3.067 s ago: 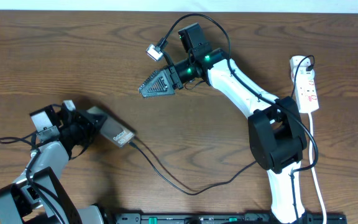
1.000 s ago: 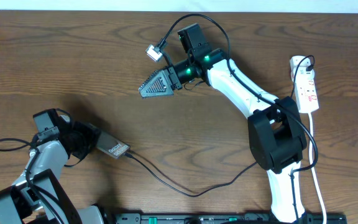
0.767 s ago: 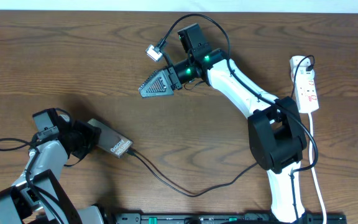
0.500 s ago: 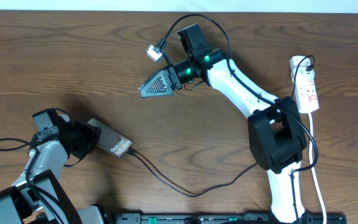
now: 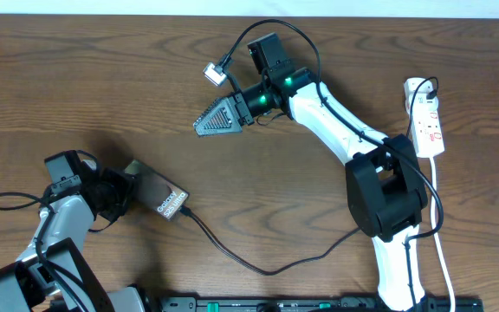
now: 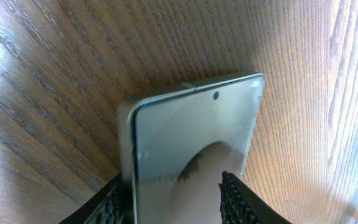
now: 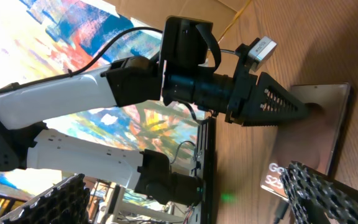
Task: Plug charger to phone and switch on socket
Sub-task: 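Open the left gripper, lift away, and move the right arm toward the power strip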
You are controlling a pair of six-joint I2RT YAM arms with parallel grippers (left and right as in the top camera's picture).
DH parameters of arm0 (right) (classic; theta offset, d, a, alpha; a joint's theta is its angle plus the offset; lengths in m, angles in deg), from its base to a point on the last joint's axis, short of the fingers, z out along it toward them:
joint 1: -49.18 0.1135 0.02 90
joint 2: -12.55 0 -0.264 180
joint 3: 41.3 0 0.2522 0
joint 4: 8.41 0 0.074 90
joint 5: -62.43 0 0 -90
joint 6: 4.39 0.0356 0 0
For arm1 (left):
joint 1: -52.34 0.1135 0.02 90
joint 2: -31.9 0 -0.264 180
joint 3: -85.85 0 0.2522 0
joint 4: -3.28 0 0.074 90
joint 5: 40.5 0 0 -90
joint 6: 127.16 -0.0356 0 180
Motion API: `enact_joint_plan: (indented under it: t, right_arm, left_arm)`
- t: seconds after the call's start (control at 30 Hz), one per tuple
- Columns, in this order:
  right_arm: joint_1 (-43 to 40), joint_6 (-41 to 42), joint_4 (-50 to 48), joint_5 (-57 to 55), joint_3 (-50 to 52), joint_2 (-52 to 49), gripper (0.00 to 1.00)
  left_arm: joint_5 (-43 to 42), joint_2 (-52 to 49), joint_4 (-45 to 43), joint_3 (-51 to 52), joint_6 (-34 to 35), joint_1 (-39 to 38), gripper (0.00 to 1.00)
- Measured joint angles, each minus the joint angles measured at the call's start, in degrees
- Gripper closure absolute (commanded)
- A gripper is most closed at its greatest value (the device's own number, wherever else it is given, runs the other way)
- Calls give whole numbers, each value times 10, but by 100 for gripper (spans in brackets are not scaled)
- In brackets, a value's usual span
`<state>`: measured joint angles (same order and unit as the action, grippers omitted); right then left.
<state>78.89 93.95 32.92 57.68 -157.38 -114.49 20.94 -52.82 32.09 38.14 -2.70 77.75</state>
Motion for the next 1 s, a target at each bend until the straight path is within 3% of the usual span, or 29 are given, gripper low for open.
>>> enact_joint_plan:
  t: [0.43,0.67,0.77,1.0]
  right_arm:
    - [0,0,0,0,0,0,1]
    - [0,0,1,0,0,0,1]
    - [0,0,1,0,0,0,1]
    - [0,0,2,0,0,0,1]
  left_arm:
    - [0,0,0,0,0,0,55]
    - [-9,7,0,-5,-2,0,23]
    - [-16,13,3,-6,-7,0,16]
    - [-65,60,15,-5,-28,0,10]
